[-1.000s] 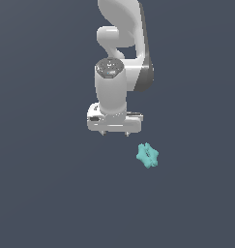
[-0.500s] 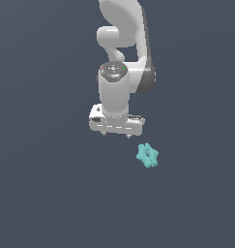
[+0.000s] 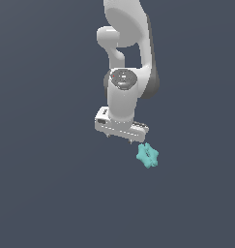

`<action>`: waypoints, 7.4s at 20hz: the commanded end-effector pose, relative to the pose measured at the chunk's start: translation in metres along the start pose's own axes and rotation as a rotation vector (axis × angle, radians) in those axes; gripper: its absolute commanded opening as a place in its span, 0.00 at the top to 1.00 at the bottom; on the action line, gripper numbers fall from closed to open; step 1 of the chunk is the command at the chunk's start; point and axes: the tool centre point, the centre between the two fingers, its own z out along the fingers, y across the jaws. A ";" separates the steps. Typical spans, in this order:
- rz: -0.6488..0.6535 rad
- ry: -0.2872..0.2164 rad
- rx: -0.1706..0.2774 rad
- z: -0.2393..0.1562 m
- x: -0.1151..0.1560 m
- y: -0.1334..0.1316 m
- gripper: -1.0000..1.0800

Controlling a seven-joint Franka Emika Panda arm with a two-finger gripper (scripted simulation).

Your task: Pick up the object and move it to a goal position.

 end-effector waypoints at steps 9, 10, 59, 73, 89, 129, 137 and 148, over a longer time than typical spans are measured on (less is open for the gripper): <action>0.197 0.026 -0.058 0.021 -0.001 -0.018 0.00; 0.215 0.029 -0.063 0.023 -0.001 -0.019 0.00; 1.002 0.395 -0.153 0.084 -0.007 -0.106 0.00; 1.037 0.421 -0.145 0.088 -0.007 -0.111 0.00; 1.041 0.422 -0.144 0.113 0.000 -0.102 1.00; 1.045 0.415 -0.143 -0.164 0.015 0.033 1.00; 1.045 0.416 -0.143 -0.254 0.022 0.074 1.00; 1.041 0.420 -0.143 -0.340 0.031 0.109 1.00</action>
